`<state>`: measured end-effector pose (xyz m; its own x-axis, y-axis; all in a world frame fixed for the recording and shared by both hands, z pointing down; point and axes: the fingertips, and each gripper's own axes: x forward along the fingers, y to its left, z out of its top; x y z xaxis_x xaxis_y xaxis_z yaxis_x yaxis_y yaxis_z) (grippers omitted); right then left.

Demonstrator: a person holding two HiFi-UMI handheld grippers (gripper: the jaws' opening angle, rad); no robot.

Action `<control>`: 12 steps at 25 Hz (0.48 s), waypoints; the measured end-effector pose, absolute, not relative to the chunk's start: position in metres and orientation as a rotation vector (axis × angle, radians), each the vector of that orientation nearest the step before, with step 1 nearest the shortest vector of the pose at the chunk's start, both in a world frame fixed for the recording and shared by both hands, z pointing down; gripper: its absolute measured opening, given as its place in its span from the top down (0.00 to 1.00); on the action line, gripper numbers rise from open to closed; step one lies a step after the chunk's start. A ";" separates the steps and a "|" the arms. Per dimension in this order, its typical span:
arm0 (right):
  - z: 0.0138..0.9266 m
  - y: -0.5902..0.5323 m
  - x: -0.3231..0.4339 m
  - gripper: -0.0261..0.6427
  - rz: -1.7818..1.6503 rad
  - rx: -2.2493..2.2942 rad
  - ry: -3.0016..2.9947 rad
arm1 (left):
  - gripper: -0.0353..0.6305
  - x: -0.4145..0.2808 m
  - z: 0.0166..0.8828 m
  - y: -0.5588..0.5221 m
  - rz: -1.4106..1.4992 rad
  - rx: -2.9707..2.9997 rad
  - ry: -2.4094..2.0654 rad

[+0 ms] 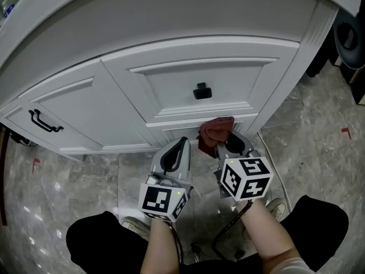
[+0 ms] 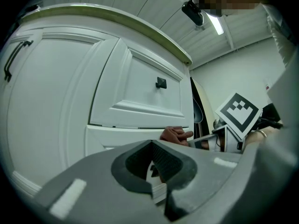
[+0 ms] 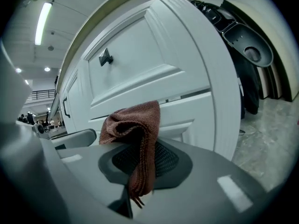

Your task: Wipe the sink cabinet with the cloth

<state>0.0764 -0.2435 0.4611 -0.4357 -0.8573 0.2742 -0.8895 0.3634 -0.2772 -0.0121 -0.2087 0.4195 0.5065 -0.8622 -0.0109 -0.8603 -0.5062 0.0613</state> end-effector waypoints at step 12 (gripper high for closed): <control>0.458 -0.244 0.158 0.83 0.612 1.849 -2.396 | 0.95 0.027 0.433 -0.207 -0.030 2.706 -1.452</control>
<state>0.1576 -0.2443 0.4582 -0.2819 -0.9179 0.2793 -0.9393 0.2047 -0.2752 0.0271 -0.2071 0.4333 0.5531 -0.8330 0.0160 -0.8316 -0.5509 0.0709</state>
